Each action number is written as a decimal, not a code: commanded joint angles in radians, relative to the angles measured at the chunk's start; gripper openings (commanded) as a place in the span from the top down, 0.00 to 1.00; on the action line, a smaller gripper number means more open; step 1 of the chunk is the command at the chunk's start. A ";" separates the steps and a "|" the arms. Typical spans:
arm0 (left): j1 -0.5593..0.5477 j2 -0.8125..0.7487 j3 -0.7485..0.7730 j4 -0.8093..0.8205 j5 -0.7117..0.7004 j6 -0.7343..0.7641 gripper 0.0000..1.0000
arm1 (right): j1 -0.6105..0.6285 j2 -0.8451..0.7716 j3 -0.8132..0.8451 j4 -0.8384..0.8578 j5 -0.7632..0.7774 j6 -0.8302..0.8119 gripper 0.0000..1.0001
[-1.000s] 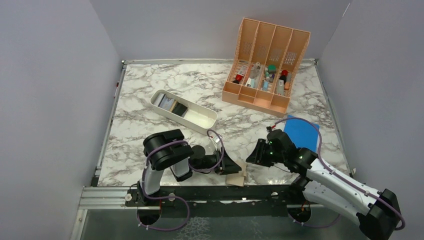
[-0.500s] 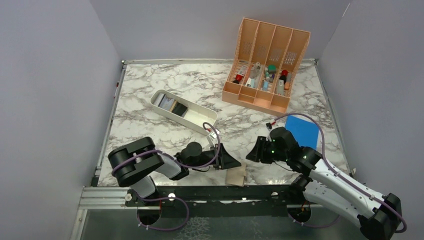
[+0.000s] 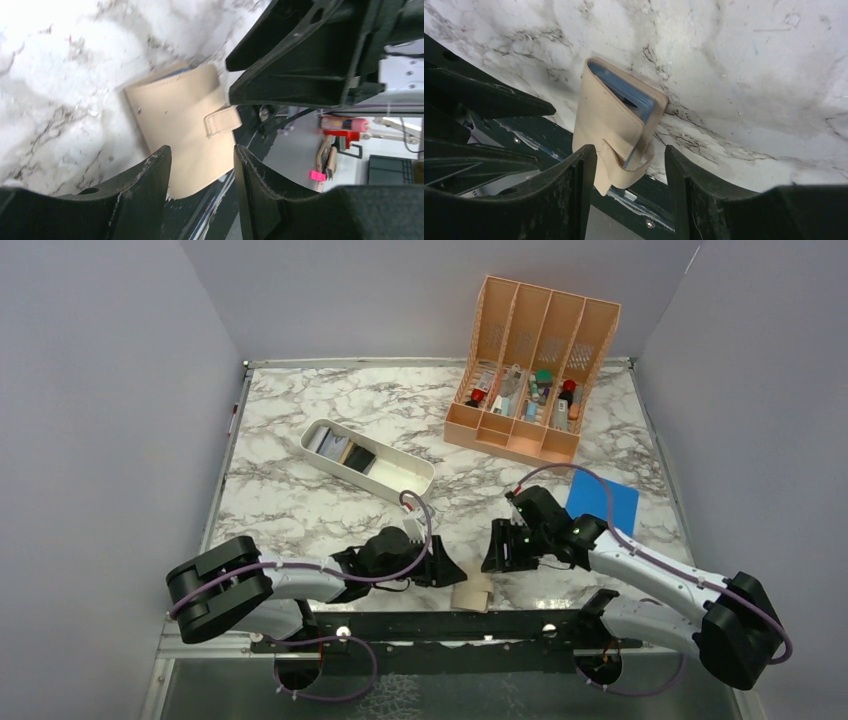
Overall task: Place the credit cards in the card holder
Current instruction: Turn over the card holder at the center of the board.
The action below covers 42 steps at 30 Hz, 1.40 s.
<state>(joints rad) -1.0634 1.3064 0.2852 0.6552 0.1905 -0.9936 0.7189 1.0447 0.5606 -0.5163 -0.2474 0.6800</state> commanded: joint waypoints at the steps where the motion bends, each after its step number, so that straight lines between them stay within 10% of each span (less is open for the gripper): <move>1: -0.048 0.014 0.007 -0.151 -0.067 0.000 0.48 | 0.004 0.010 -0.049 0.024 -0.074 0.022 0.42; 32: -0.116 -0.351 0.104 -0.689 -0.330 0.160 0.43 | 0.018 -0.051 -0.378 0.486 -0.062 0.487 0.99; 36: -0.117 -0.401 0.123 -0.757 -0.362 0.131 0.43 | 0.019 -0.070 -0.378 0.509 -0.019 0.533 0.94; 42: -0.113 -0.449 0.094 -0.785 -0.388 0.066 0.43 | 0.019 -0.130 -0.180 0.160 0.058 0.307 0.61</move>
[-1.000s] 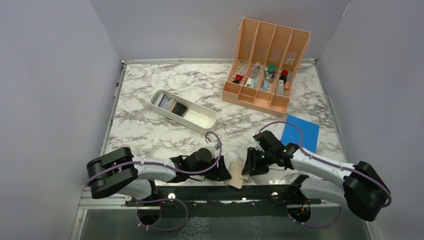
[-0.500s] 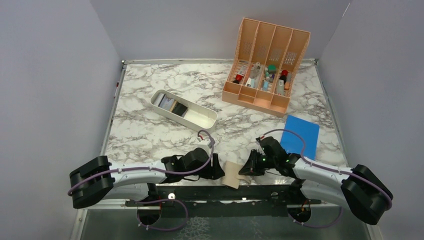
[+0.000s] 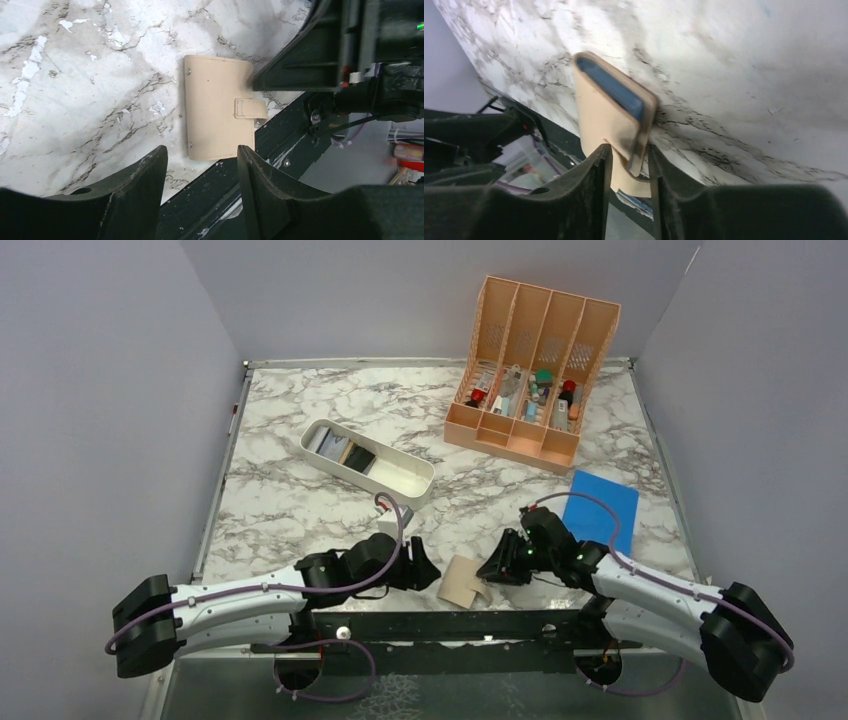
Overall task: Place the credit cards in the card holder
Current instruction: Turn over the card holder at the center of the board.
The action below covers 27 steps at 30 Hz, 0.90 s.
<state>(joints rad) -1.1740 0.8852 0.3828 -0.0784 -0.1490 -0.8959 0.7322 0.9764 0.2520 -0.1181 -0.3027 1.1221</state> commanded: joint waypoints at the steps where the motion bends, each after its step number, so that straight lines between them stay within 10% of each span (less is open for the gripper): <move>1: 0.001 -0.029 0.002 -0.062 -0.050 -0.031 0.43 | 0.006 -0.089 0.157 -0.304 0.152 -0.171 0.53; 15: 0.328 -0.062 -0.046 -0.075 0.260 0.038 0.42 | 0.067 -0.114 0.269 -0.348 0.201 -0.485 0.42; 27: 0.426 -0.050 -0.005 -0.132 0.336 0.065 0.42 | 0.545 0.222 0.444 -0.335 0.536 -0.445 0.35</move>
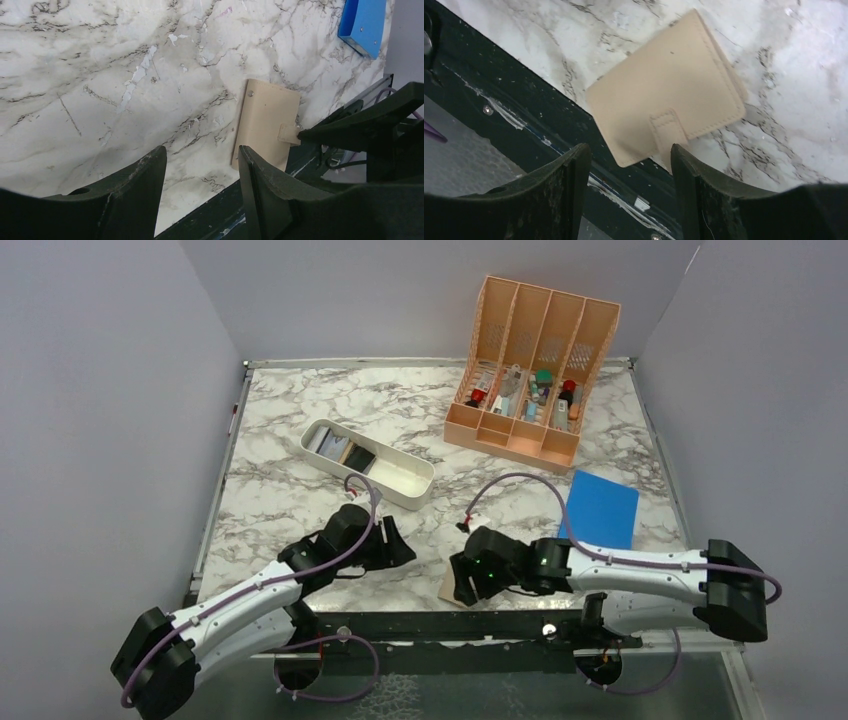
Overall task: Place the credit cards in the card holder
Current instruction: Turn over the card holder at the center of the board.
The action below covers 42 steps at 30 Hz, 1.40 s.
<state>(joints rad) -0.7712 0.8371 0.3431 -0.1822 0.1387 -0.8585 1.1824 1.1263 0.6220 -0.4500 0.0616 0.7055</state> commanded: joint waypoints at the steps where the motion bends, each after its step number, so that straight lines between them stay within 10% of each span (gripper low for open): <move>1: 0.028 -0.006 0.032 -0.032 0.051 0.029 0.42 | 0.116 0.095 0.091 -0.012 0.198 -0.037 0.34; 19: 0.075 -0.047 -0.024 -0.003 0.104 0.024 0.42 | 0.342 0.560 0.262 -0.124 0.426 -0.045 0.25; 27: 0.084 -0.083 -0.042 -0.008 0.098 0.003 0.42 | 0.382 0.682 0.340 -0.029 0.426 -0.059 0.41; 32: 0.084 -0.088 -0.060 -0.001 0.123 -0.008 0.46 | 0.382 0.711 0.356 -0.020 0.498 -0.032 0.68; 37: 0.085 -0.090 -0.120 0.136 0.217 -0.063 0.46 | 0.381 0.643 0.319 0.001 0.519 -0.005 0.95; 42: 0.083 -0.101 -0.175 0.261 0.264 -0.162 0.41 | 0.380 0.484 0.228 0.141 0.460 -0.034 0.99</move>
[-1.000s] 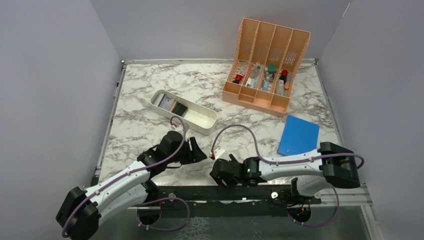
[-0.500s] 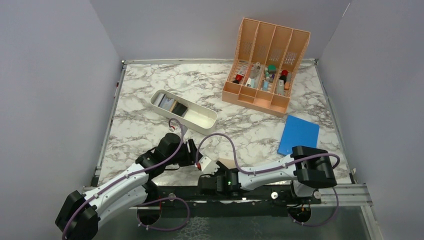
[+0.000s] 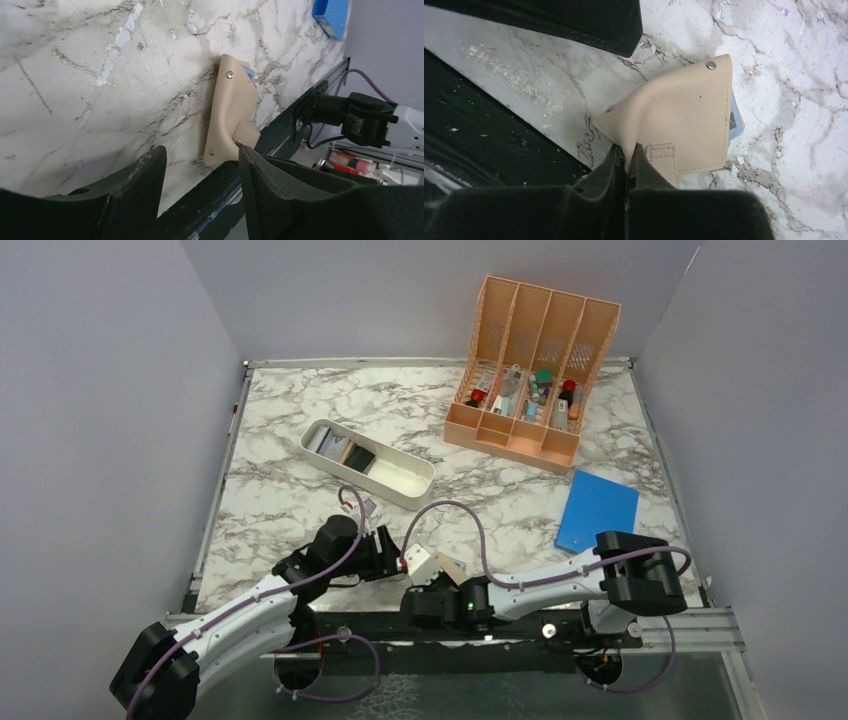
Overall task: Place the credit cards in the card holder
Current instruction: Turn over the card holder at the center of the board.
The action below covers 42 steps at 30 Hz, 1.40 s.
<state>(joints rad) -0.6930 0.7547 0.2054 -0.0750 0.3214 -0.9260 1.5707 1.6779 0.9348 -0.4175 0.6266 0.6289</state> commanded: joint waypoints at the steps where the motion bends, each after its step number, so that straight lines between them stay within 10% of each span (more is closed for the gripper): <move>1: 0.004 -0.021 -0.049 0.174 0.087 -0.116 0.40 | -0.009 -0.096 -0.098 0.129 -0.114 0.044 0.99; 18: -0.025 -0.022 -0.152 0.353 0.051 -0.236 0.36 | -0.034 -0.298 -0.184 0.294 -0.201 0.081 0.95; 30: -0.128 0.061 -0.144 0.409 -0.013 -0.268 0.53 | -0.054 -0.260 -0.181 0.335 -0.195 0.081 0.93; 36: -0.145 0.054 -0.139 0.422 -0.038 -0.306 0.91 | -0.056 -0.250 -0.157 0.261 -0.178 0.059 0.68; 42: -0.144 0.014 -0.136 0.429 -0.061 -0.385 1.00 | -0.037 -0.259 -0.141 0.263 -0.191 -0.144 0.37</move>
<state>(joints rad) -0.8333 0.8074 0.0578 0.3080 0.2775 -1.2373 1.5253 1.4193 0.7715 -0.1352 0.4191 0.6315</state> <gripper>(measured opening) 0.058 0.596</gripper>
